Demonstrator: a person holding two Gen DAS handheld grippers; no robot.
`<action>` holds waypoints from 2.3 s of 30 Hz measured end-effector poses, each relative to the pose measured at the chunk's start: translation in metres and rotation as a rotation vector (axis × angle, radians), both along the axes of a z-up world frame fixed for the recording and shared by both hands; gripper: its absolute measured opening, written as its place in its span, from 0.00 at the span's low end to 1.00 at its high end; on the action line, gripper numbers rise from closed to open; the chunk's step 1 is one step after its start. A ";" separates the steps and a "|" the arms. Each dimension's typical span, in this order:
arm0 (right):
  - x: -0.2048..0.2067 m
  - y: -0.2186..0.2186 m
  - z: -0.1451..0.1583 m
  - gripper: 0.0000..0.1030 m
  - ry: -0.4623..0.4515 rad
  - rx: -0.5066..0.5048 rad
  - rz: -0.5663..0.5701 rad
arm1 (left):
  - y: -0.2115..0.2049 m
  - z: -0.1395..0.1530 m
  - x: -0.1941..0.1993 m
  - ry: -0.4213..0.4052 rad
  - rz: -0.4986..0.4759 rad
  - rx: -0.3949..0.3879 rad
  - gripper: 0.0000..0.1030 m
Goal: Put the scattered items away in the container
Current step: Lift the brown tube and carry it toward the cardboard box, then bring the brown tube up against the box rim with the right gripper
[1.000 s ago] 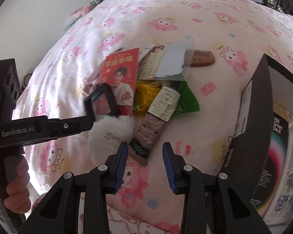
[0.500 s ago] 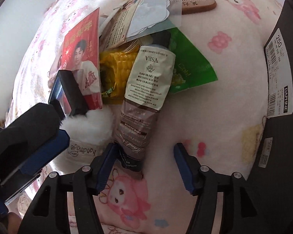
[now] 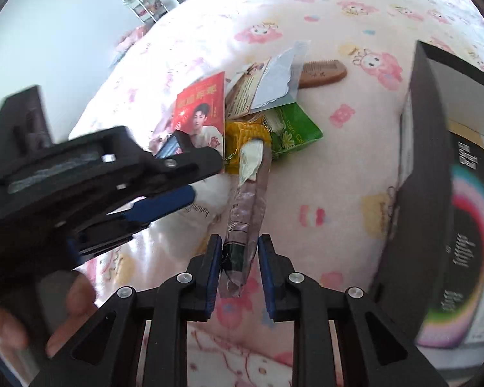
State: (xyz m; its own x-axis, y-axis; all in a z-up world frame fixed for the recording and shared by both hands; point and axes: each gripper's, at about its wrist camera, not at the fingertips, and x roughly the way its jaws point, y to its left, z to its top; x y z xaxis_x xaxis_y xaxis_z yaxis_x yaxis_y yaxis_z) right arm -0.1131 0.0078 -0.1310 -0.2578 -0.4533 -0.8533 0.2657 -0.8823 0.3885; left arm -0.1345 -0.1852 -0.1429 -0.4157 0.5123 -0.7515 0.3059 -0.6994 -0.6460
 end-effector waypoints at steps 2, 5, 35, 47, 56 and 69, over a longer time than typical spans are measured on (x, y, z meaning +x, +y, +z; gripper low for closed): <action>0.008 0.016 0.009 0.17 0.005 -0.023 -0.006 | 0.014 -0.003 0.003 0.017 -0.055 0.072 0.44; 0.017 0.033 0.021 0.17 0.009 -0.076 -0.015 | 0.035 -0.008 0.014 0.007 -0.097 0.098 0.45; 0.079 0.148 -0.011 0.23 -0.046 0.061 -0.166 | 0.109 -0.028 0.047 -0.220 -0.229 -0.385 0.49; 0.077 0.146 -0.038 0.28 -0.157 0.008 -0.203 | 0.125 -0.030 0.058 -0.279 -0.362 -0.501 0.38; 0.071 0.173 -0.012 0.29 -0.073 -0.008 -0.338 | 0.120 -0.026 0.077 -0.250 -0.408 -0.288 0.38; 0.067 0.181 -0.029 0.36 -0.145 0.007 -0.373 | 0.106 -0.008 0.099 -0.152 -0.375 -0.285 0.46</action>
State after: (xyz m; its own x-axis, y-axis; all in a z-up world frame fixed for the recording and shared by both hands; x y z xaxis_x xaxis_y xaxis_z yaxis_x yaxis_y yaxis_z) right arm -0.0465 0.1892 -0.1599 -0.2804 -0.3457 -0.8955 -0.1310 -0.9104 0.3924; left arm -0.0354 -0.0792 -0.1513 -0.1167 0.3711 -0.9212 0.0758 -0.9215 -0.3808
